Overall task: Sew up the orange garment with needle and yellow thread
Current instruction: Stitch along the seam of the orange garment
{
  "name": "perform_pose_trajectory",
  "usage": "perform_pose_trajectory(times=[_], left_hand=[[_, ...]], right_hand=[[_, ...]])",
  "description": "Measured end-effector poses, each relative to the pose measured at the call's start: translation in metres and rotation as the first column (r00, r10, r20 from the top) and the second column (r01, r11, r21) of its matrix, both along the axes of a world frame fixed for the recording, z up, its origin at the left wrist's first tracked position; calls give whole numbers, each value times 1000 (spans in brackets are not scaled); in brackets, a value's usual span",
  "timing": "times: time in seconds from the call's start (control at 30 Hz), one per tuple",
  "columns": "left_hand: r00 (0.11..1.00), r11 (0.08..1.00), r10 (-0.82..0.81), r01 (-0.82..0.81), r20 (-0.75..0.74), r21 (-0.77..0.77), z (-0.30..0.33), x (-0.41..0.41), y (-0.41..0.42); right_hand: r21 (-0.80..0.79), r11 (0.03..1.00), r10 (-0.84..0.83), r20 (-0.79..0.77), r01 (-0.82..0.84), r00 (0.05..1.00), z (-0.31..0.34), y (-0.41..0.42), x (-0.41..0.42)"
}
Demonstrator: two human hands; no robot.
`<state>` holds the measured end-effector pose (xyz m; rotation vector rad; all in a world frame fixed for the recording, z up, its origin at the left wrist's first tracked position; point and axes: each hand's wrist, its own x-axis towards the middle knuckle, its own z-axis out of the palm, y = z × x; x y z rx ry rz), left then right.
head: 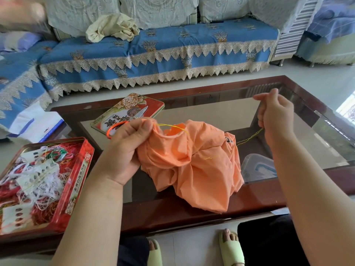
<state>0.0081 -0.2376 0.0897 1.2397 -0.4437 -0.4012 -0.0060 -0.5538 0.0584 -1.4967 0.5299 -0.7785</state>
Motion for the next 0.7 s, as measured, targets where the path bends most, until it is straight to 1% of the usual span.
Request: perform_pose_trajectory(times=[0.1,0.17,0.23,0.3,0.33,0.37,0.4,0.47,0.5,0.63,0.7], left_hand=[[1000,1000,21,-21,0,-4,2,-3,-1],[999,999,31,-32,31,20,5,-6,-3],[996,996,62,-65,60,54,8,-11,-9],[992,990,95,-102,78,95,11,-16,-15],[990,986,107,-117,90,115,12,-19,-17],[987,983,120,-134,105,129,13,-20,-19],[983,978,140,-157,121,139,14,-21,-20],[967,961,198,-224,160,164,15,-21,-19],[958,952,221,-252,182,173,14,-20,-18],[930,938,253,-304,268,168,14,-18,-14],[907,934,256,-322,335,157,16,-20,-15]], right_hand=[[-54,993,106,9,-105,994,11,23,-2],[-39,966,256,31,-255,966,22,43,-10],[-16,882,470,80,-471,879,36,67,-21],[-35,737,675,88,-675,732,51,91,-35],[-62,670,743,68,-740,666,55,102,-40],[-105,625,780,40,-773,625,58,110,-45],[-171,606,789,6,-777,614,60,118,-48],[-294,604,764,-52,-741,643,56,127,-50],[-322,610,750,-62,-724,659,53,129,-50],[-330,660,703,-48,-675,710,48,128,-46],[-352,661,681,-90,-663,727,47,126,-44]])
